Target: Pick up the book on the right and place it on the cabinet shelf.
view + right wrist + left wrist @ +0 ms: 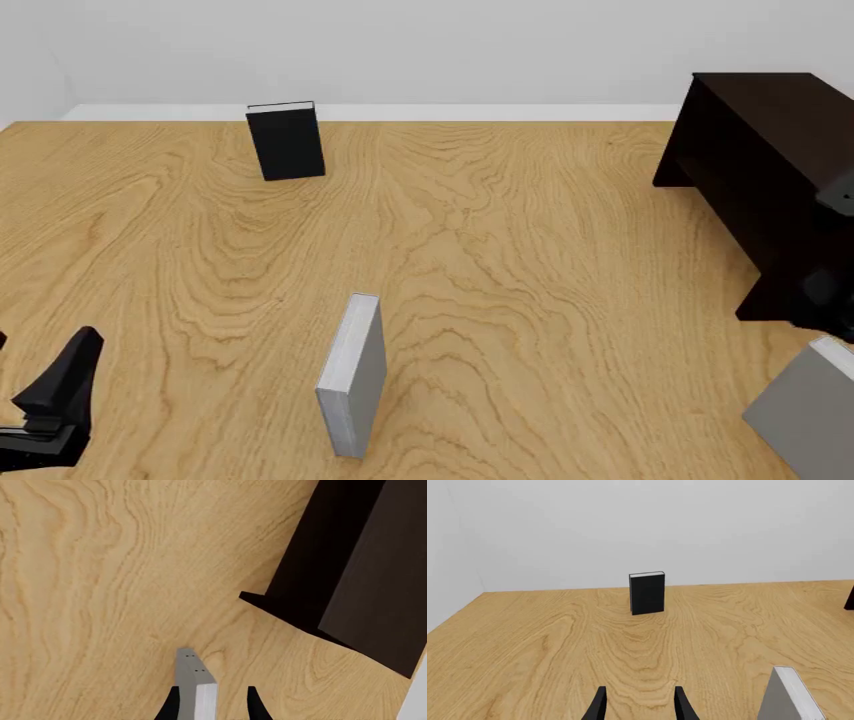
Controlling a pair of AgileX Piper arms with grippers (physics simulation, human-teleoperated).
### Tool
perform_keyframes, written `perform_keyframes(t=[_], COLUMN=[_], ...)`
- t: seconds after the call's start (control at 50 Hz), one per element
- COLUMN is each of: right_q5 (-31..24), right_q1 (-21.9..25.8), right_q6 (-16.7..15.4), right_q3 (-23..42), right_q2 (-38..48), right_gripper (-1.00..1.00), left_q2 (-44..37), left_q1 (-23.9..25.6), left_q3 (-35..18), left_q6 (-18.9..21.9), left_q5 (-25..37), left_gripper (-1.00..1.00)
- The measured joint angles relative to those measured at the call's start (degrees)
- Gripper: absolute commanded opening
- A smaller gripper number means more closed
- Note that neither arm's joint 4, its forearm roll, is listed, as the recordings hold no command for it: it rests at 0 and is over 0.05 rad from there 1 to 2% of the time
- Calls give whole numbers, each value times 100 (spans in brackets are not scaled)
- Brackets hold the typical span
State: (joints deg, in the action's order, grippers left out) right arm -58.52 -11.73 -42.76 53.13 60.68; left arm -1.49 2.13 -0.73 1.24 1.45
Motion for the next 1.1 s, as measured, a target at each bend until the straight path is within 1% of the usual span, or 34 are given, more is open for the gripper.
perform_keyframes(t=[0.3,0.44,0.78,1.1], right_q5=[320,464,804,1035], right_q1=[-227,-222,-269,-407], right_q6=[-109,-79,-125,-270], right_q3=[-340,-506,-901,-1189], right_q2=[89,115,204,272], right_gripper=[100,100,100,100], left_q2=[-21,-36,-60,-72], left_q1=[10,13,20,34], left_q3=[12,17,26,25], left_q6=[12,17,25,22], left_q5=[-13,-26,-47,-52], left_gripper=[100,100,100,100])
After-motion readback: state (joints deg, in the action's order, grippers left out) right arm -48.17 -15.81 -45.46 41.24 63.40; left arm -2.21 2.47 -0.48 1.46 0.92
